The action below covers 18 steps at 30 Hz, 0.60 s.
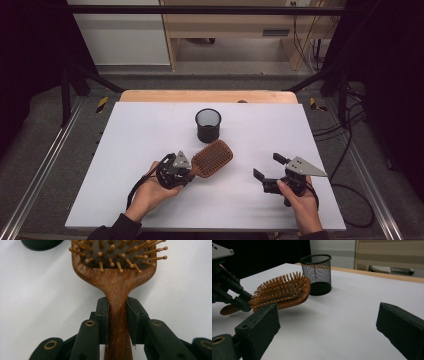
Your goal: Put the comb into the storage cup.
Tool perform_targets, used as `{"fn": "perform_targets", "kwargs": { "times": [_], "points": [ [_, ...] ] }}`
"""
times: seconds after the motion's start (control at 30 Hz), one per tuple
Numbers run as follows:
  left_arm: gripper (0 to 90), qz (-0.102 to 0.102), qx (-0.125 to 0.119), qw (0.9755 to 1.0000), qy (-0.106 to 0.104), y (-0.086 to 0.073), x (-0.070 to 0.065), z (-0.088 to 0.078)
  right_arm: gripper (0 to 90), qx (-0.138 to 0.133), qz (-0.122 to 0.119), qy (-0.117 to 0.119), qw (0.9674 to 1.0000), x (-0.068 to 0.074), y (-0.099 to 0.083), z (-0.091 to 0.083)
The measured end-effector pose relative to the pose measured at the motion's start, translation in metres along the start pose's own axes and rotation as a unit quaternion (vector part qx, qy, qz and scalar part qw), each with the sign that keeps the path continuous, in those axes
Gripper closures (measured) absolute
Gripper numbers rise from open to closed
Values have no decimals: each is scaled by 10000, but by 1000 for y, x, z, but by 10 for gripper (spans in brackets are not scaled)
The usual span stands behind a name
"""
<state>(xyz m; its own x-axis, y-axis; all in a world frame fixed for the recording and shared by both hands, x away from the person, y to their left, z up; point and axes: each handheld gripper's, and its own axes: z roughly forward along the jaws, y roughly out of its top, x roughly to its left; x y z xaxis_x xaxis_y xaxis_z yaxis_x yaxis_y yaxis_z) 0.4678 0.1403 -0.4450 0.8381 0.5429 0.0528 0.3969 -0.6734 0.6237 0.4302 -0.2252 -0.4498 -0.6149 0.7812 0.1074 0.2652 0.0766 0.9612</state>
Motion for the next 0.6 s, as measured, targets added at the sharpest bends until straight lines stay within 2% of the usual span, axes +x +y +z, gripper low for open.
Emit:
{"fn": "perform_targets", "kwargs": {
  "times": [0.13, 0.37, 0.43, 0.5, 0.53, 0.6],
  "points": [
    [729, -6, -49, 10000, 19, 0, -1, 0, 48, 63, 21, 76, 9999, 5, 0, 5],
    [730, 51, -159, 9999, 40, 2, -5, -2, 49, 339, 159, 278, 9989, 19, -2, 22],
    [730, 65, -227, 9997, 39, 2, -8, -2, 47, 497, 255, 417, 9976, 26, -3, 29],
    [730, 86, -227, 9997, 35, 2, -9, -3, 46, 572, 255, 441, 9971, 28, -4, 32],
    [730, 120, -263, 9996, 43, 3, -12, -3, 46, 687, 265, 537, 9958, 32, -5, 36],
    [730, 119, -296, 9995, 26, 5, -13, -4, 46, 741, 288, 610, 9950, 35, -5, 39]
  ]
}}
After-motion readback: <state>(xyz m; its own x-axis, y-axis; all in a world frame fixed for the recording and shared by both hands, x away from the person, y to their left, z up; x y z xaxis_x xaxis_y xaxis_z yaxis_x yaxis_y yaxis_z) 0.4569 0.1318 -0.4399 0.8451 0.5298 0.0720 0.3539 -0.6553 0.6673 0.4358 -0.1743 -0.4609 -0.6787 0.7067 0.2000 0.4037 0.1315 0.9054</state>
